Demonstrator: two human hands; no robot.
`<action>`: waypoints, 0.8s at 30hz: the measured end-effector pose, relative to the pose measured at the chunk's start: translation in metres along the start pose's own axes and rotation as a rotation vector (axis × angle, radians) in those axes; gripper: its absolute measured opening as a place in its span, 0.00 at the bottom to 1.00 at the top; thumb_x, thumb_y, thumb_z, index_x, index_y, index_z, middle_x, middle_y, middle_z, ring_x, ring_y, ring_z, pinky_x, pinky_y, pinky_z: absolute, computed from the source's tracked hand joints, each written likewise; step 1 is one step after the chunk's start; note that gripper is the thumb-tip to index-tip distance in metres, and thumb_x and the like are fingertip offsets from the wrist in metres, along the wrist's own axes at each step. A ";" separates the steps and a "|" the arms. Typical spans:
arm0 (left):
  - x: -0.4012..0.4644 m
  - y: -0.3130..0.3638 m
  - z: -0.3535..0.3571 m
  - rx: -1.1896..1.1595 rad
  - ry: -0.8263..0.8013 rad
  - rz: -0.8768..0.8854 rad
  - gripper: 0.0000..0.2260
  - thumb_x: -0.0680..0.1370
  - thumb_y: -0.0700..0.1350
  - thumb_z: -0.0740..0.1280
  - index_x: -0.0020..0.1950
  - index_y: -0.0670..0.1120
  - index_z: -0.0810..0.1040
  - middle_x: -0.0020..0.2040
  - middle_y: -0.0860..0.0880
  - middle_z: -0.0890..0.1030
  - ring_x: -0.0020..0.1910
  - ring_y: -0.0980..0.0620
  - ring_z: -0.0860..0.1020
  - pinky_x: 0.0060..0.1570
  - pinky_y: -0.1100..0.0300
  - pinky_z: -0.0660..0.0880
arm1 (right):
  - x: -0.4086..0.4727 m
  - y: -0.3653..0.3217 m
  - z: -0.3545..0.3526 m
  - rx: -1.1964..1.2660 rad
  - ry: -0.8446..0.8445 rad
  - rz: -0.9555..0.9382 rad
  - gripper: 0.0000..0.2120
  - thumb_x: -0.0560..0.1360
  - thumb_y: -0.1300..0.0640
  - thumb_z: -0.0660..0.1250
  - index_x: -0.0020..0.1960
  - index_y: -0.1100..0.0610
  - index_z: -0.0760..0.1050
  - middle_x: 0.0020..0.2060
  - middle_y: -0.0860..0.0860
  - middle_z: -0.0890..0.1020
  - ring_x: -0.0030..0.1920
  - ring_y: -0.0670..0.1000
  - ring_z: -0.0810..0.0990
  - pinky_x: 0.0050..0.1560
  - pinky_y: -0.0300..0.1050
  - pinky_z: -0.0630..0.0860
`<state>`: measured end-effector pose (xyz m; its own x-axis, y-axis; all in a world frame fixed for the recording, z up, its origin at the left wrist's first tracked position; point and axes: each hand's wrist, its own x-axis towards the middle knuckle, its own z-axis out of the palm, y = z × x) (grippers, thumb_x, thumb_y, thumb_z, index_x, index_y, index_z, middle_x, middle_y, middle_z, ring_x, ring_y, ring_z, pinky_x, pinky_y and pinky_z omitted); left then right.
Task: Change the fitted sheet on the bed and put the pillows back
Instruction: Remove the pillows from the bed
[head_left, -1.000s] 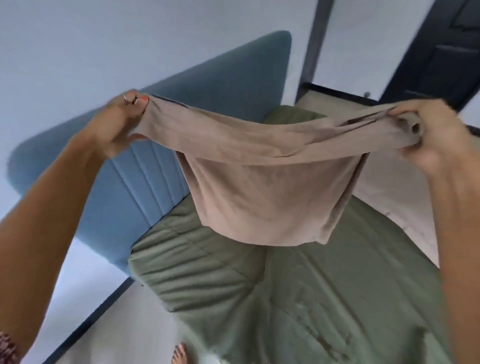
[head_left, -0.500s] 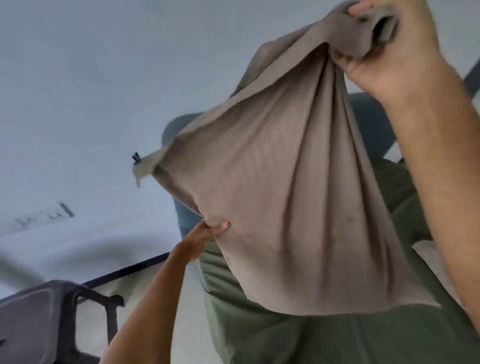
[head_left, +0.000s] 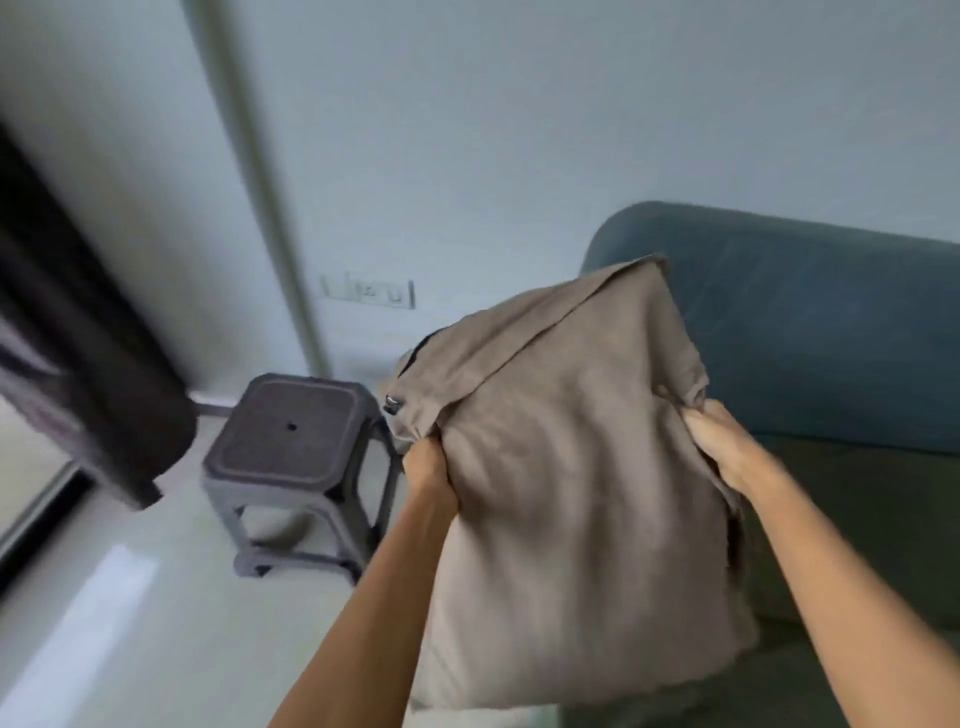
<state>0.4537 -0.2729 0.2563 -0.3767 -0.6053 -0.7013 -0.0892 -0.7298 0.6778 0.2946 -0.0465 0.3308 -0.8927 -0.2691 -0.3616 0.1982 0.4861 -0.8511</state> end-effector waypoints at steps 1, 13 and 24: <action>0.006 0.007 -0.018 -0.023 0.061 0.026 0.17 0.79 0.48 0.64 0.62 0.39 0.76 0.54 0.46 0.78 0.54 0.45 0.76 0.52 0.55 0.73 | -0.008 0.005 0.016 -0.138 -0.056 -0.017 0.30 0.70 0.35 0.67 0.63 0.54 0.75 0.46 0.49 0.82 0.48 0.53 0.79 0.54 0.48 0.76; 0.028 0.153 -0.157 -0.051 0.325 0.210 0.07 0.78 0.46 0.62 0.54 0.45 0.75 0.40 0.49 0.74 0.34 0.52 0.72 0.35 0.61 0.71 | 0.039 -0.148 0.199 -0.335 -0.198 -0.272 0.42 0.64 0.29 0.66 0.67 0.57 0.72 0.59 0.58 0.79 0.56 0.60 0.78 0.61 0.55 0.74; 0.098 0.241 -0.206 -0.206 0.437 0.200 0.24 0.69 0.63 0.66 0.60 0.52 0.78 0.56 0.53 0.81 0.55 0.51 0.79 0.59 0.53 0.75 | 0.124 -0.291 0.399 -0.733 -0.463 -0.589 0.35 0.77 0.40 0.62 0.72 0.65 0.63 0.70 0.62 0.69 0.68 0.61 0.69 0.62 0.46 0.67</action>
<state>0.5852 -0.5737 0.3050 0.0558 -0.7834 -0.6190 0.1450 -0.6070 0.7814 0.2873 -0.5528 0.3820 -0.4956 -0.8436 -0.2066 -0.6494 0.5179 -0.5569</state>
